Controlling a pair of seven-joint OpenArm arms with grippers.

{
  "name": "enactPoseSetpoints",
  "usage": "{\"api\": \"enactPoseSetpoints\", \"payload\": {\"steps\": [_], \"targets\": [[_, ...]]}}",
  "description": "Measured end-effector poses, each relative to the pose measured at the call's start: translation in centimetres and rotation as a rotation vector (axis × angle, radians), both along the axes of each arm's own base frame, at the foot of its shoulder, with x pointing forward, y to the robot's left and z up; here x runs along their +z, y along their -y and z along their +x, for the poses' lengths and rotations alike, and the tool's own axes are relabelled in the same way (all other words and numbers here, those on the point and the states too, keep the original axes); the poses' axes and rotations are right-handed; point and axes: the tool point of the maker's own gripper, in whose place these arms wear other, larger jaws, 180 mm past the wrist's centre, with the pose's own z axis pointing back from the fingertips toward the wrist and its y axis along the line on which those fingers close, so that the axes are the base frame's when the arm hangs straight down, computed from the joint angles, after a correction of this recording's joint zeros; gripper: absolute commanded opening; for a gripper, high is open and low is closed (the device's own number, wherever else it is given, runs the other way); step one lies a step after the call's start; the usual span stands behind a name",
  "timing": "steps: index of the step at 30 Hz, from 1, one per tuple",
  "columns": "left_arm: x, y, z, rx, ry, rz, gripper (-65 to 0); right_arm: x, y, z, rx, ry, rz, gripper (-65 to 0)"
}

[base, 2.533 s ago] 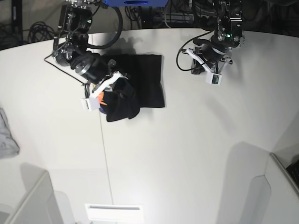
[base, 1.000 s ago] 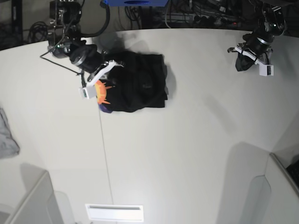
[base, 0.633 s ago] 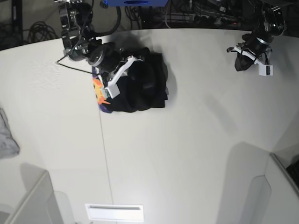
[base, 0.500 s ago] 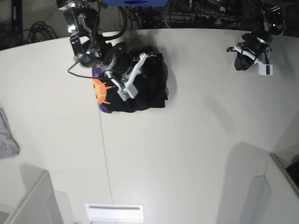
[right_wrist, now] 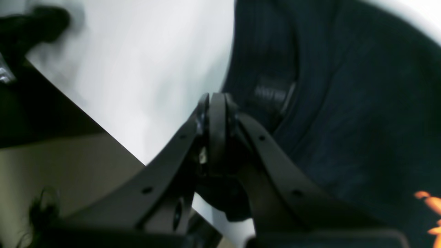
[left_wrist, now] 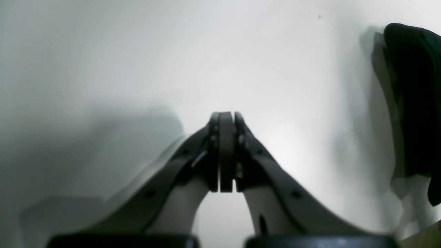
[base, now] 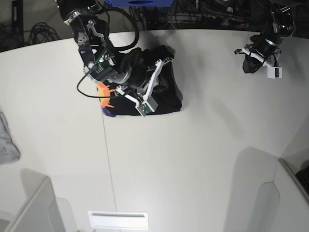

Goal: Fold the T-shirt properly
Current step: 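Press the folded bundle with the right gripper while the left gripper withdraws, then grasp the bundle edge with the left gripper and release the right gripper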

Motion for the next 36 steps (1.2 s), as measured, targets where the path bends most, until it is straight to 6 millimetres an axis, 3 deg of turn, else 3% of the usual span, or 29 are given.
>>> {"api": "enactPoseSetpoints", "payload": {"steps": [2,6,11,17,21,24,26,29,31,36], "targets": [[-0.2,0.4,0.0,-0.011,-0.005,-0.004,-65.0,0.9,0.1,0.4,-0.008,0.041,0.024,-65.0],[-0.8,3.8,0.0,-0.09,-0.02,-0.053,-65.0,-0.2,1.2,0.5,-0.063,0.022,0.007,-65.0],[0.8,7.0,1.2,-0.18,0.036,-0.077,-65.0,-0.9,1.9,0.0,-0.087,0.0,0.002,-65.0],[2.2,7.7,2.5,-0.198,0.085,-0.074,-65.0,-3.9,6.9,-1.6,-0.249,-0.105,-0.056,-65.0],[1.8,11.5,2.7,-0.275,0.078,-0.134,-64.8,-3.6,8.7,-0.7,-0.335,-0.039,-0.022,-65.0],[2.3,13.2,3.5,-0.296,0.107,-0.171,-40.8,-4.1,10.9,-0.8,-0.366,-0.011,-0.063,-65.0],[2.5,13.8,3.9,-0.277,0.125,-0.195,-26.3,-4.2,11.1,-1.1,-0.389,-0.01,-0.053,-65.0],[2.4,14.6,4.2,-0.258,0.129,-0.225,-13.2,-4.2,11.2,-1.2,-0.406,-0.016,-0.03,-65.0],[2.3,15.4,4.7,-0.229,0.139,-0.304,-8.9,-4.3,12.6,-1.0,-0.434,-0.003,-0.062,-65.0],[-0.4,17.3,5.2,-0.225,0.068,-0.412,-8.7,-4.0,14.0,-0.7,-0.436,0.024,-0.063,-65.0]]}}
